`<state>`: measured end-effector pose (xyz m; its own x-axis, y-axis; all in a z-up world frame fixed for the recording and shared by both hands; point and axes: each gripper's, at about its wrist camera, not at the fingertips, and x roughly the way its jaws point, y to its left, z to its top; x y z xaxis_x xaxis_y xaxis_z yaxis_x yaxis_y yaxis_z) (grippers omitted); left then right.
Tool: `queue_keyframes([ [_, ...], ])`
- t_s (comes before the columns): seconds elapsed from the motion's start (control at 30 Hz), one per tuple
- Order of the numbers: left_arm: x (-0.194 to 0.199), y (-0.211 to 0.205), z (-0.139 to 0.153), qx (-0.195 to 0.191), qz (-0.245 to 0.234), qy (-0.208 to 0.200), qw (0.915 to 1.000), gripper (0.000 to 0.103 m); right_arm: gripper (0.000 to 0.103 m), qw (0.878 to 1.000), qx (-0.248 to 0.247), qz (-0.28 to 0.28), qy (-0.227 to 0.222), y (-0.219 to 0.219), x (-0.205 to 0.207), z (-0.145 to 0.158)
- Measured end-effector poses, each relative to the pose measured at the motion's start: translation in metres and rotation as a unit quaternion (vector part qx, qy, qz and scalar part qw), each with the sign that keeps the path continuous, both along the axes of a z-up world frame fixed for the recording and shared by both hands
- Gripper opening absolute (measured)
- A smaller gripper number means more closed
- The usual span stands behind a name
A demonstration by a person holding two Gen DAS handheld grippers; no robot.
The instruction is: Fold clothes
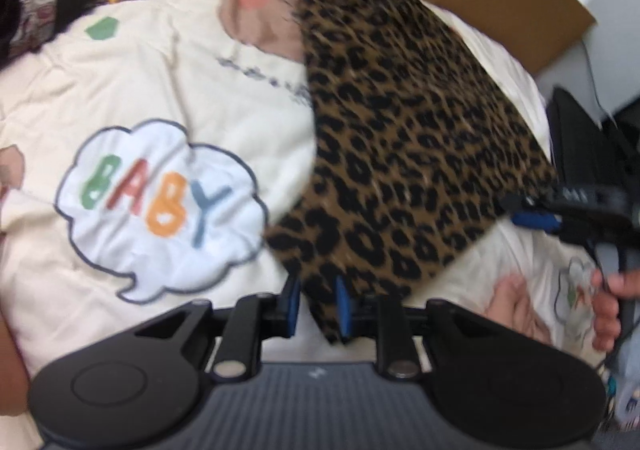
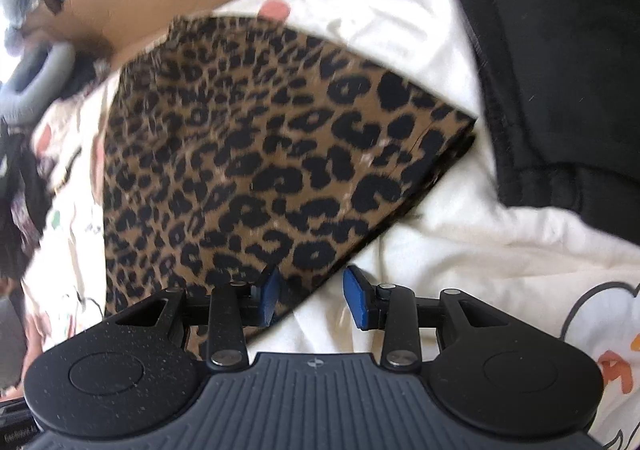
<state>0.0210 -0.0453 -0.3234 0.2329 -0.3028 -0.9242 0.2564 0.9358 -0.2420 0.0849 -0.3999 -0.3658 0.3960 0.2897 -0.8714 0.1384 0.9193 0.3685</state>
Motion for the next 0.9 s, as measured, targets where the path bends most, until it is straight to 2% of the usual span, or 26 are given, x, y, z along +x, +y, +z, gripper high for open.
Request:
queue_keyframes([
  [0.1,0.006,-0.001,-0.003,-0.005,0.011,0.003,0.9999,0.020,0.042,1.000,-0.007,-0.021,-0.021,-0.013,-0.002,0.008],
  [0.43,-0.013,-0.019,-0.034,0.005,-0.020,0.033,0.9992,0.020,0.042,0.993,-0.010,-0.105,-0.044,-0.063,0.002,0.004],
  [0.63,-0.020,-0.022,-0.045,0.019,-0.046,0.038,0.9980,0.020,0.042,0.988,0.031,-0.142,-0.049,-0.076,0.008,-0.007],
  [0.8,-0.017,-0.018,-0.045,0.013,-0.034,0.048,0.9982,0.020,0.041,0.983,0.063,-0.168,-0.047,-0.086,0.013,-0.016],
  [0.9,-0.016,-0.010,-0.034,-0.001,-0.008,0.049,0.9988,0.019,0.040,0.980,0.076,-0.179,-0.047,-0.090,0.016,-0.019],
])
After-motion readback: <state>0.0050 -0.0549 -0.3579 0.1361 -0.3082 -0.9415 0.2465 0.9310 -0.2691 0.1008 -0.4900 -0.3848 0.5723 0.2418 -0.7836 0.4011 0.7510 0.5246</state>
